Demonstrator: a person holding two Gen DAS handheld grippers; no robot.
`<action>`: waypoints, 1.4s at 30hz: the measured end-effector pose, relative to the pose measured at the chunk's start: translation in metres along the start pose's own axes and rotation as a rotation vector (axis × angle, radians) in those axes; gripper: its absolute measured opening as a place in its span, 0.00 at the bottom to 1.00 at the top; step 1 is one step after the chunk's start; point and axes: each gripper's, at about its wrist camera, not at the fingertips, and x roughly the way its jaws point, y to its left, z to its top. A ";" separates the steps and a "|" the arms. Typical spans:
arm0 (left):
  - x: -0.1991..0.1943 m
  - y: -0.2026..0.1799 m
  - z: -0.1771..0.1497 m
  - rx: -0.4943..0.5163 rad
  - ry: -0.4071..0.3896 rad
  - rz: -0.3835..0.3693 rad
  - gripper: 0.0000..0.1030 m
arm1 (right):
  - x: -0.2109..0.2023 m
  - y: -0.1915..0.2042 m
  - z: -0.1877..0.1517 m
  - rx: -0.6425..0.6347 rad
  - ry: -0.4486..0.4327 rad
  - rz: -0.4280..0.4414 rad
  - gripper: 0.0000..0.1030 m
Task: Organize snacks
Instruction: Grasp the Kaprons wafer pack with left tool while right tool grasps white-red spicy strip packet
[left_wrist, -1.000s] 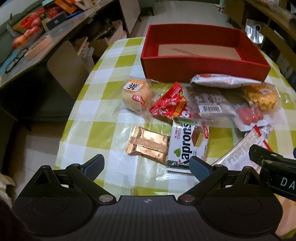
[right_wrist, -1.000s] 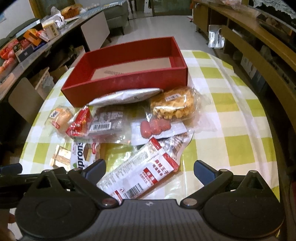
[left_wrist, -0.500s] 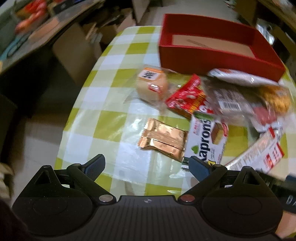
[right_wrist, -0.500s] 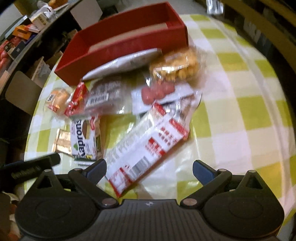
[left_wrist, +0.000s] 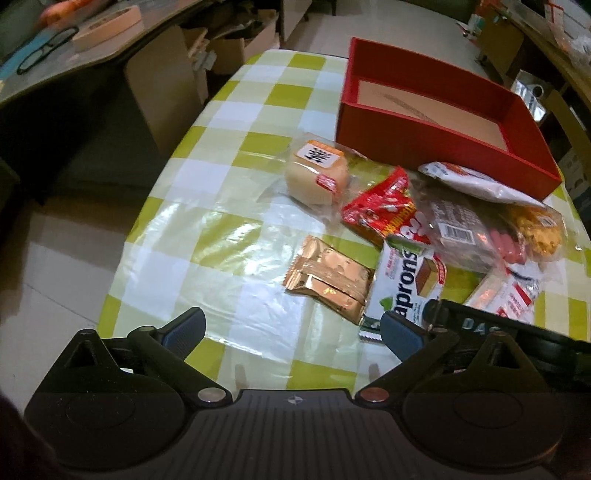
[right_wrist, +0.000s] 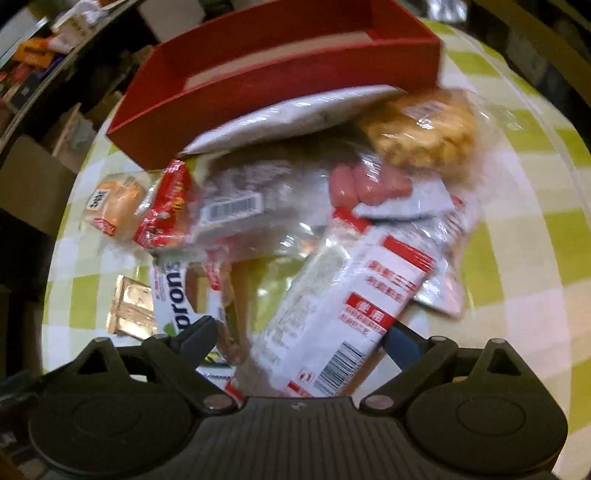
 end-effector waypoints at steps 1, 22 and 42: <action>0.000 0.002 0.001 -0.007 0.001 -0.001 0.99 | 0.002 0.004 0.000 -0.030 -0.016 -0.012 1.00; -0.003 0.032 0.005 -0.089 0.032 -0.096 0.99 | 0.000 -0.005 -0.020 -0.436 0.060 -0.087 1.00; 0.046 -0.072 -0.005 0.129 0.072 -0.071 1.00 | -0.027 -0.038 -0.037 -0.411 -0.062 -0.071 0.69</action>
